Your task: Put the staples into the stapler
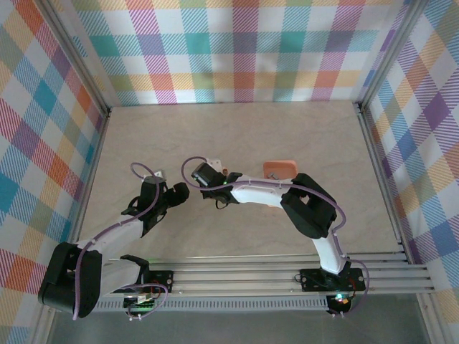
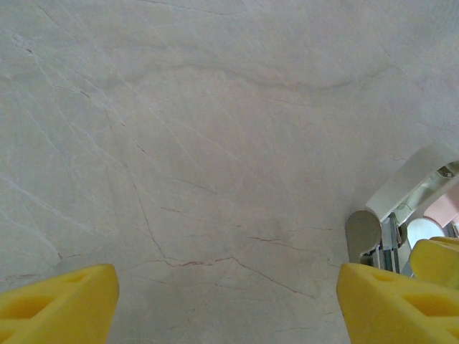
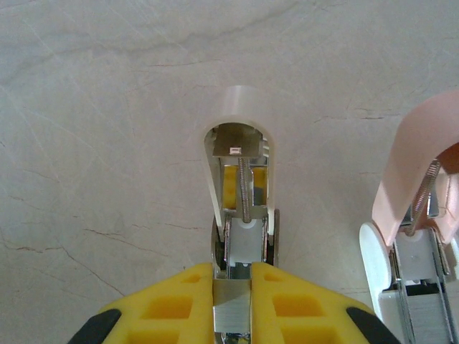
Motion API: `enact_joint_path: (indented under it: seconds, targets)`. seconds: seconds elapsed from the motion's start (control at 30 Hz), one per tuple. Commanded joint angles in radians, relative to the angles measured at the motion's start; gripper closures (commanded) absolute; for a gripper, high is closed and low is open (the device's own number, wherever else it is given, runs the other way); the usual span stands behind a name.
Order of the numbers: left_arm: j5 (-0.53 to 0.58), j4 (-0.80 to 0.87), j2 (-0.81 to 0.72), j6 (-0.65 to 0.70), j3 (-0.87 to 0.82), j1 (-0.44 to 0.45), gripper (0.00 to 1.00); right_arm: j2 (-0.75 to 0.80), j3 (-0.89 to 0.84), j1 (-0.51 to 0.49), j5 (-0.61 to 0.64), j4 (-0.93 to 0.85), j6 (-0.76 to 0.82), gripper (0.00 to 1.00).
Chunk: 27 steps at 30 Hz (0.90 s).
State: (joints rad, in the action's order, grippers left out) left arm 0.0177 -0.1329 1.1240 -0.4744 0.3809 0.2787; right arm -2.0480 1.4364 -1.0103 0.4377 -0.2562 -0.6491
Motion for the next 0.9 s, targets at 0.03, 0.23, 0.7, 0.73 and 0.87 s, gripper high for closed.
enact_joint_path:
  seconds: [0.03,0.23,0.7,0.73,0.87]
  targets:
    - [0.010,-0.014,-0.015,0.020,-0.017,-0.007,0.20,-0.022,0.023,-0.010,0.008,-0.022,-0.022,0.83]
    - [0.011,-0.014,-0.015,0.019,-0.017,-0.007,0.20,-0.031,0.023,-0.010,0.007,-0.026,-0.027,0.84]
    - [0.011,-0.024,-0.015,0.019,-0.022,-0.007,0.20,-0.042,0.026,-0.010,0.005,-0.052,-0.035,0.84]
    - [0.010,-0.025,-0.016,0.019,-0.023,-0.007,0.20,-0.043,0.024,-0.010,0.006,-0.055,-0.035,0.84]
    - [0.010,-0.026,-0.015,0.019,-0.023,-0.006,0.20,-0.042,0.023,-0.010,0.004,-0.067,-0.037,0.84]
